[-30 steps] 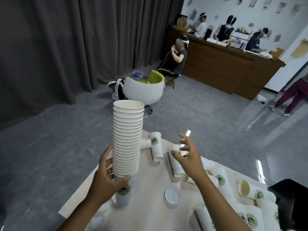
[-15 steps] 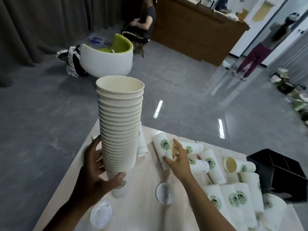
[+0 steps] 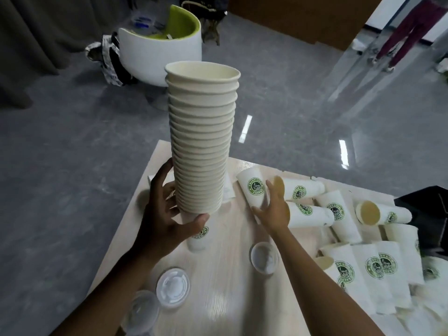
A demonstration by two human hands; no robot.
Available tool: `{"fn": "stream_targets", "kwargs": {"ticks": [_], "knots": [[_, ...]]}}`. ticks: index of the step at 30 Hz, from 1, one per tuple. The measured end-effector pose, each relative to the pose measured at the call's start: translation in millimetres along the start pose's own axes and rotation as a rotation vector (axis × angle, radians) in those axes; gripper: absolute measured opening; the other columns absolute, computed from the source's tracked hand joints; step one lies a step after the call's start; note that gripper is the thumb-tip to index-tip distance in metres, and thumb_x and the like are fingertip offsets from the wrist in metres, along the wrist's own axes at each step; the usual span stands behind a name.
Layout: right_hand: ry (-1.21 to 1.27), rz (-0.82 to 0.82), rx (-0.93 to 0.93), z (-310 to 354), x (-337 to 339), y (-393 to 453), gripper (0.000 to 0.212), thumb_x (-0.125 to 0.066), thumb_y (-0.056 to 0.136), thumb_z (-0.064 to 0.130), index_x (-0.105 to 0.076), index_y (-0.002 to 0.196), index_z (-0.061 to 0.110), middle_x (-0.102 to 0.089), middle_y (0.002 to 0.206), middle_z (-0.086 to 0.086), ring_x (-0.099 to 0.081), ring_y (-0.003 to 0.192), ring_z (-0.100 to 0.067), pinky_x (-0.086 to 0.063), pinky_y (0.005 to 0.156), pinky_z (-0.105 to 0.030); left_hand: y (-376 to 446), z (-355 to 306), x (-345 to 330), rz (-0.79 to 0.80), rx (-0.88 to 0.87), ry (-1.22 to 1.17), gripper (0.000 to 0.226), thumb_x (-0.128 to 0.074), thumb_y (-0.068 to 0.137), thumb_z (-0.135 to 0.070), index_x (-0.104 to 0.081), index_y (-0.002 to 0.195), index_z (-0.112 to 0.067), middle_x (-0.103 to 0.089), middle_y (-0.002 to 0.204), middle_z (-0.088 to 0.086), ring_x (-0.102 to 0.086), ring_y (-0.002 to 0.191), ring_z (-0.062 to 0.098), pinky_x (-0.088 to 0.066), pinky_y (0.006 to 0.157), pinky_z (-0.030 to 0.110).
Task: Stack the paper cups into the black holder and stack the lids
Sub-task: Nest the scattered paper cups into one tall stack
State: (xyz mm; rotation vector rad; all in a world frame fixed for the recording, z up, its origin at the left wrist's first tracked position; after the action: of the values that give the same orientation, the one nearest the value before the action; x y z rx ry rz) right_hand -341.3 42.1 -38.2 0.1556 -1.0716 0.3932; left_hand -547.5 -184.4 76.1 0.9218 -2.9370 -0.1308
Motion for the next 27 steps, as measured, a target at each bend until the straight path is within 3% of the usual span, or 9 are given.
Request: {"fn": "stream_targets", "kwargs": {"ticks": [4, 7, 11, 15, 18, 20, 22, 24, 27], "knots": [[0.029, -0.006, -0.008, -3, -3, 0, 0.098, -0.086, 0.076, 0.038, -0.033, 0.157, 0.021, -0.008, 0.172, -0.002, -0.028, 0.153, -0.024, -0.045, 0.108, -0.044, 0, -5, -2, -0.018, 0.008, 0.021, 0.112, -0.091, 0.056, -0.028, -0.031, 0.142, -0.066, -0.065, 0.124, -0.012, -0.07, 0.113, 0.021, -0.062, 0.089, 0.044], [0.208, -0.051, -0.022, -3, 2, -5, 0.101, -0.083, 0.071, 0.04, -0.027, 0.155, 0.028, -0.025, 0.168, 0.001, -0.038, 0.149, -0.026, -0.045, 0.11, -0.05, 0, -10, -6, -0.024, 0.011, 0.023, 0.111, -0.091, 0.058, -0.028, -0.03, 0.141, -0.069, -0.064, 0.126, -0.004, -0.071, 0.112, 0.024, -0.062, 0.089, 0.047], [0.485, -0.079, -0.04, 10, 24, -23, 0.097, -0.086, 0.079, 0.018, -0.03, 0.158, 0.022, -0.043, 0.156, 0.005, -0.048, 0.137, -0.016, -0.044, 0.113, -0.044, -5, -15, -16, -0.009, 0.018, 0.038, 0.112, -0.091, 0.059, -0.029, -0.028, 0.141, -0.07, -0.063, 0.128, -0.003, -0.071, 0.111, 0.022, -0.062, 0.091, 0.05], [0.84, -0.136, -0.149, 26, 67, -50, 0.092, -0.086, 0.082, 0.024, -0.032, 0.155, 0.04, -0.061, 0.137, 0.003, -0.066, 0.112, -0.012, -0.058, 0.09, -0.035, -15, -22, -32, -0.005, 0.014, 0.063, 0.115, -0.092, 0.06, -0.032, -0.024, 0.146, -0.067, -0.062, 0.134, 0.001, -0.069, 0.117, 0.021, -0.061, 0.093, 0.049], [1.067, -0.154, -0.184, 41, 115, -64, 0.087, -0.083, 0.085, 0.018, -0.034, 0.155, 0.036, -0.069, 0.121, -0.002, -0.072, 0.103, -0.015, -0.061, 0.083, -0.031, -28, -31, -50, -0.008, 0.003, 0.07, 0.115, -0.092, 0.062, -0.03, -0.024, 0.148, -0.064, -0.064, 0.132, -0.001, -0.069, 0.118, 0.02, -0.062, 0.09, 0.042], [1.169, -0.15, -0.142, 48, 151, -67, 0.084, -0.08, 0.088, 0.013, -0.034, 0.155, 0.033, -0.073, 0.112, -0.005, -0.074, 0.092, -0.013, -0.059, 0.074, -0.027, -38, -38, -64, -0.009, -0.003, 0.062, 0.117, -0.094, 0.066, -0.02, -0.024, 0.15, -0.061, -0.063, 0.134, -0.002, -0.067, 0.12, 0.018, -0.062, 0.091, 0.04], [1.248, -0.131, -0.087, 54, 189, -69, 0.079, -0.078, 0.09, 0.011, -0.035, 0.153, 0.032, -0.075, 0.113, -0.011, -0.075, 0.09, -0.018, -0.059, 0.075, -0.033, -51, -45, -79, -0.005, -0.002, 0.043, 0.118, -0.093, 0.069, -0.009, -0.025, 0.153, -0.056, -0.062, 0.137, -0.002, -0.066, 0.122, 0.016, -0.062, 0.093, 0.041], [1.278, -0.096, -0.001, 60, 225, -73, 0.075, -0.076, 0.091, 0.01, -0.036, 0.151, 0.032, -0.076, 0.114, -0.011, -0.076, 0.096, -0.024, -0.062, 0.08, -0.037, -67, -53, -95, -0.012, -0.004, 0.017, 0.117, -0.093, 0.066, -0.012, -0.027, 0.152, -0.055, -0.06, 0.141, -0.005, -0.065, 0.124, 0.018, -0.062, 0.093, 0.041], [1.26, -0.072, 0.156, 67, 277, -84, 0.074, -0.075, 0.092, 0.01, -0.035, 0.15, 0.03, -0.076, 0.114, -0.009, -0.074, 0.103, -0.025, -0.06, 0.082, -0.033, -90, -67, -118, -0.036, -0.014, -0.017, 0.112, -0.093, 0.062, -0.016, -0.033, 0.146, -0.062, -0.06, 0.141, -0.015, -0.066, 0.124, 0.018, -0.061, 0.089, 0.032]]}}
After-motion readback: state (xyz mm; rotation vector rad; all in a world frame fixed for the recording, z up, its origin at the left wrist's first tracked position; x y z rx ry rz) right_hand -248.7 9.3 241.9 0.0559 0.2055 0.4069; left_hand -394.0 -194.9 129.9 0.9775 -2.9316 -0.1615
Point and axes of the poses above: each hand's wrist, its own y-axis towards the middle knuckle, its own x-axis out of the back of the hand, z = x × y, the point moved 1 cm from there along y, towards the middle knuckle
